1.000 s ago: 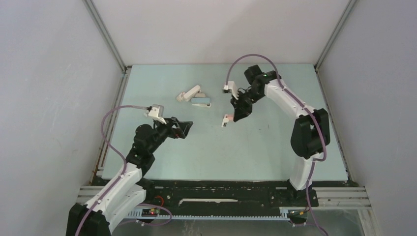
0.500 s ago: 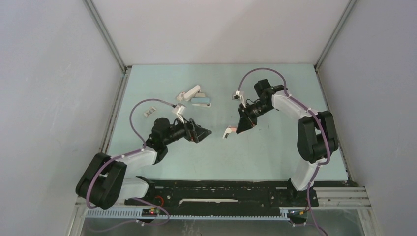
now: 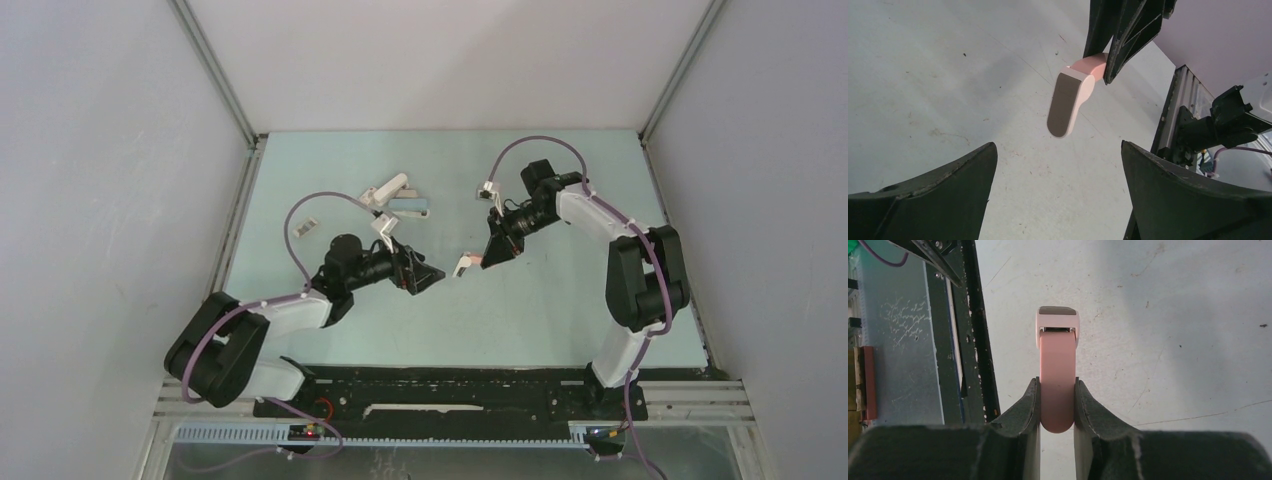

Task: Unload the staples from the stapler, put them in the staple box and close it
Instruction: Unload the staple at the center of the board.

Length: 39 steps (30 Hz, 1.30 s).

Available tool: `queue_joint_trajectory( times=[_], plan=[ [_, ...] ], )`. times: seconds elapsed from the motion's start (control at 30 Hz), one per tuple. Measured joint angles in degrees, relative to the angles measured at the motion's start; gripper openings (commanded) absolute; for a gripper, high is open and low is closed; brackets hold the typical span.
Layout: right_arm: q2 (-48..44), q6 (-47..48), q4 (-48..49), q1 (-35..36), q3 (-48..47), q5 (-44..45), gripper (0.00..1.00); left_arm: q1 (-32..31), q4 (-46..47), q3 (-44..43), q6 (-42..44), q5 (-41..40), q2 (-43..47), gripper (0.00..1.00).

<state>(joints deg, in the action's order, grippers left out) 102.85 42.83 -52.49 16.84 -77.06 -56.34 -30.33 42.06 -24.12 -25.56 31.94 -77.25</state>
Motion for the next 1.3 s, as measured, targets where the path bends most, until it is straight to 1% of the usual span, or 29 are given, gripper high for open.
queue_joint_trajectory(
  times=[0.23, 0.43, 0.57, 0.67, 0.87, 0.93, 1.07, 1.1, 1.23, 1.3],
  plan=[
    [-0.59, 4.72, -2.75, -0.33, 0.0, -1.95, 0.0, -1.36, -0.42, -1.79, 2.86, 0.02, -0.96, 1.0],
    [-1.27, 9.51, -5.35, -0.59, 0.0, -3.8, 0.0, -3.19, -1.03, -4.87, 5.11, 1.55, -3.65, 0.99],
    [-1.77, 12.48, -6.6, -0.48, 0.0, -4.66, 0.0, -4.11, -1.9, -7.69, 5.75, 3.34, -6.29, 0.94],
    [-1.99, 13.51, -6.69, -0.22, -0.04, -4.68, 0.0, -4.94, -2.34, -10.19, 6.1, 5.25, -8.31, 0.88],
    [-2.16, 14.8, -6.49, -0.2, -0.04, -4.66, 0.0, -6.49, -3.82, -14.12, 6.36, 9.57, -12.2, 0.7],
    [-2.27, 15.67, -6.62, -0.2, -0.17, -4.66, 0.0, -6.58, -5.05, -14.71, 6.69, 10.73, -13.18, 0.61],
    [-2.67, 17.81, -7.06, -0.2, -0.37, -4.83, 0.0, -6.56, -8.66, -16.11, 8.2, 12.55, -14.34, 0.35],
    [-2.8, 18.4, -7.56, -0.2, -0.37, -5.22, 0.0, -6.51, -9.77, -16.7, 8.68, 12.83, -14.62, 0.26],
    [-3.06, 20.79, -8.63, -0.13, -0.48, -4.74, 0.0, -6.58, -17.42, -20.52, 13.66, 14.21, -15.12, 0.06],
    [-3.08, 22.32, -8.79, -0.07, -0.68, -4.17, 0.0, -6.64, -23.08, -23.08, 17.9, 13.4, -15.1, 0.01]
  ],
)
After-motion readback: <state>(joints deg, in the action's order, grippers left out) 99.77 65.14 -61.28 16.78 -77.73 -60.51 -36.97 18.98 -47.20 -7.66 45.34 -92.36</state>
